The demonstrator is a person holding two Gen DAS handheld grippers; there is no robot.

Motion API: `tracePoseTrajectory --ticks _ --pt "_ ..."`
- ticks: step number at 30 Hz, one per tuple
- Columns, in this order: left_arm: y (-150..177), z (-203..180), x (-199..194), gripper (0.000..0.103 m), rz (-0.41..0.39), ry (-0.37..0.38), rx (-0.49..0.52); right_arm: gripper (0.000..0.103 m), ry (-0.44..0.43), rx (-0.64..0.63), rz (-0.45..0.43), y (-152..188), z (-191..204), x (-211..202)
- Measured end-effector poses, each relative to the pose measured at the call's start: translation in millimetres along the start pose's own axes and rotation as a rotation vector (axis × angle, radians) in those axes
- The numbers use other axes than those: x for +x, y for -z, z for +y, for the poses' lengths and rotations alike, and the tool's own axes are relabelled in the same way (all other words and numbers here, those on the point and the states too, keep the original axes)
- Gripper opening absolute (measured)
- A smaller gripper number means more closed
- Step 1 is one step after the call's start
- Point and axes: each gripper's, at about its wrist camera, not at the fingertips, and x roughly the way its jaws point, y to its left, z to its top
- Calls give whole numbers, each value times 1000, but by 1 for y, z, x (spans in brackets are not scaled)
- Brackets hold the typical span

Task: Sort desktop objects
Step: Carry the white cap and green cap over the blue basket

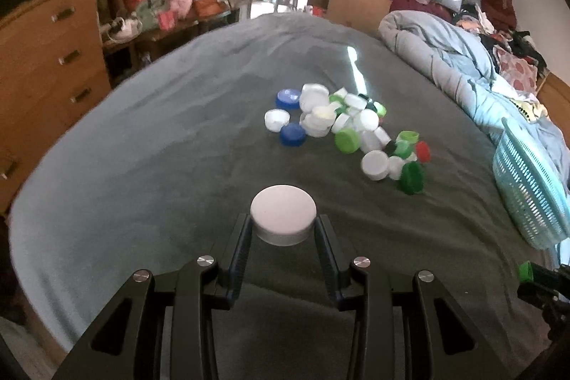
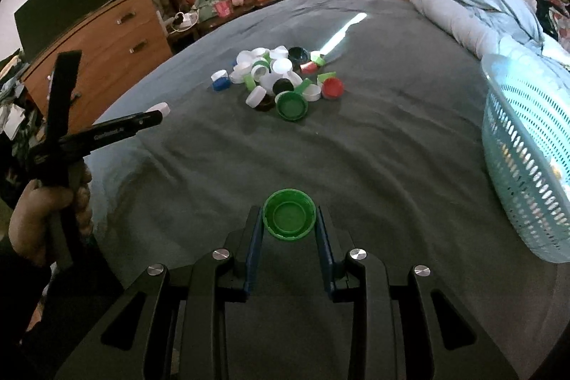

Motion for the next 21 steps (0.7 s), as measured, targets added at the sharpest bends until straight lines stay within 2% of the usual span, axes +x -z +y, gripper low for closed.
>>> tracePoseTrajectory --ticks 6,10,21 --pt "-4 -34 -43 40 -65 -13 71 25 57 -17 -48 -7 -3 -26" --pt "-13 -59 -63 40 -98 13 118 25 94 -1 -103 -16 -16 -49" --pt "-43 -157 -97 40 -159 81 252 25 181 55 -200 -41 -82 -107"
